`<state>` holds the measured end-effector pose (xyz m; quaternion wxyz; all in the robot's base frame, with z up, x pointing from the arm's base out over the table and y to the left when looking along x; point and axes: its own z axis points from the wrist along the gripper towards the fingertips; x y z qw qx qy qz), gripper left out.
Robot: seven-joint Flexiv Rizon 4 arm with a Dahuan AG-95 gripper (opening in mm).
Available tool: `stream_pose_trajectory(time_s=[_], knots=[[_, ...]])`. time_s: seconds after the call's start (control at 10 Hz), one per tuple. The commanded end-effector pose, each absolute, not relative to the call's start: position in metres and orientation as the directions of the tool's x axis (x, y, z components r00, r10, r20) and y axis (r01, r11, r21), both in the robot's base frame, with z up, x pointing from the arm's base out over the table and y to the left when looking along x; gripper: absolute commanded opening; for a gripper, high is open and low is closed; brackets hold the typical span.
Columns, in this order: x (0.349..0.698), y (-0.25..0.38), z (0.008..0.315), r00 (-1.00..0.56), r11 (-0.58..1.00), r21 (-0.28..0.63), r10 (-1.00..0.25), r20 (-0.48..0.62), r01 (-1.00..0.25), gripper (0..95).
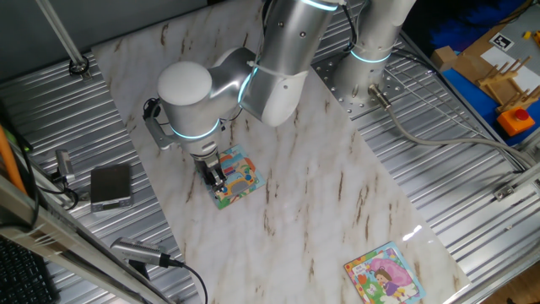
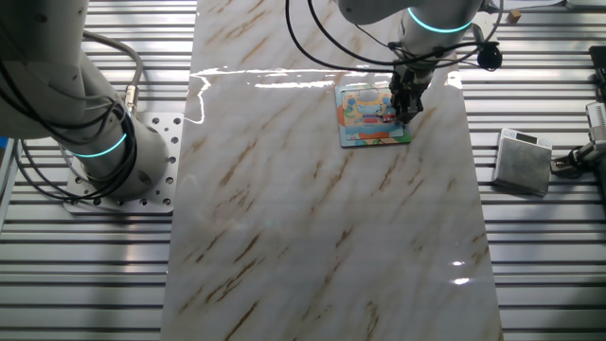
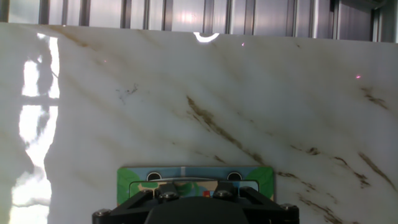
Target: Assemble one piece of a puzzle
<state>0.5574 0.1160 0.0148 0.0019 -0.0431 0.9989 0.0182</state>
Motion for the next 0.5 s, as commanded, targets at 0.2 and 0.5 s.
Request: stream_pose_trajectory(time_s=[0.2,0.5], knots=[[0.5574,0.1165,0.0153,-0.996,0.995,0.041,-0.085,-0.005,-0.086,38.0],[0.5574,0.1165,0.0154,-0.996,0.995,0.043,-0.088,-0.004,-0.088,38.0]])
